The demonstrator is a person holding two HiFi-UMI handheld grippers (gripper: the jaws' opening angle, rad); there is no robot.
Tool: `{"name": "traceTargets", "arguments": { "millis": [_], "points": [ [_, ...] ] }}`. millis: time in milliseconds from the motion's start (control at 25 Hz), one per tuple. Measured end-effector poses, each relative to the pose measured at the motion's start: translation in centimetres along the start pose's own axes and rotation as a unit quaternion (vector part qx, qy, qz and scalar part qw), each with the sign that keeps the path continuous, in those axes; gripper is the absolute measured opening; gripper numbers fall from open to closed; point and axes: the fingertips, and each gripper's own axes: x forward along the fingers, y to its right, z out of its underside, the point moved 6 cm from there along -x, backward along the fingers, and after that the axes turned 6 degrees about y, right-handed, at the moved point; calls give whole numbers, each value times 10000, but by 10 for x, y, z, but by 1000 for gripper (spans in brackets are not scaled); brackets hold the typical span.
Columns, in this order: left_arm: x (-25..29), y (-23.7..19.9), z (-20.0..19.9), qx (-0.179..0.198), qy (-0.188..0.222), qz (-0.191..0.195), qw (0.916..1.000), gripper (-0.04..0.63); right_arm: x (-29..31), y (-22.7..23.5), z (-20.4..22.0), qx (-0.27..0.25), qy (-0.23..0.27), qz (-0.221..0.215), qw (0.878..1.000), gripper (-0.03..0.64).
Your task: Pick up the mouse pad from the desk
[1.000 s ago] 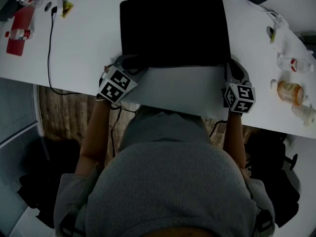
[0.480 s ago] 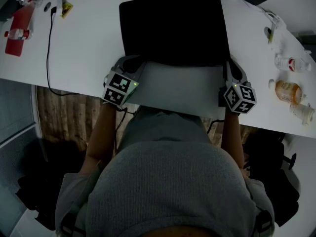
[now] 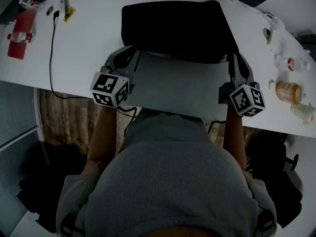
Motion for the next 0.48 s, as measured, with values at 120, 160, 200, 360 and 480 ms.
{"name": "traceTargets", "arguments": {
  "millis": [120, 160, 200, 360, 480],
  "points": [
    [-5, -8, -18, -217, 359, -148, 9990, 37, 2, -12, -19, 138, 331, -159, 9992, 20],
    [-7, -10, -24, -292, 477, -185, 9983, 37, 3, -17, -26, 170, 431, -206, 9987, 20],
    [-9, -12, -30, -357, 588, -208, 9974, 37, 3, -22, -33, 202, 529, -246, 9981, 20],
    [-14, -19, -47, -540, 885, -208, 9944, 38, 5, -36, -55, 274, 812, -355, 9957, 20],
    [-18, -23, -59, -643, 1056, -221, 9921, 37, 3, -46, -67, 177, 867, -372, 9954, 20]
  ]
}}
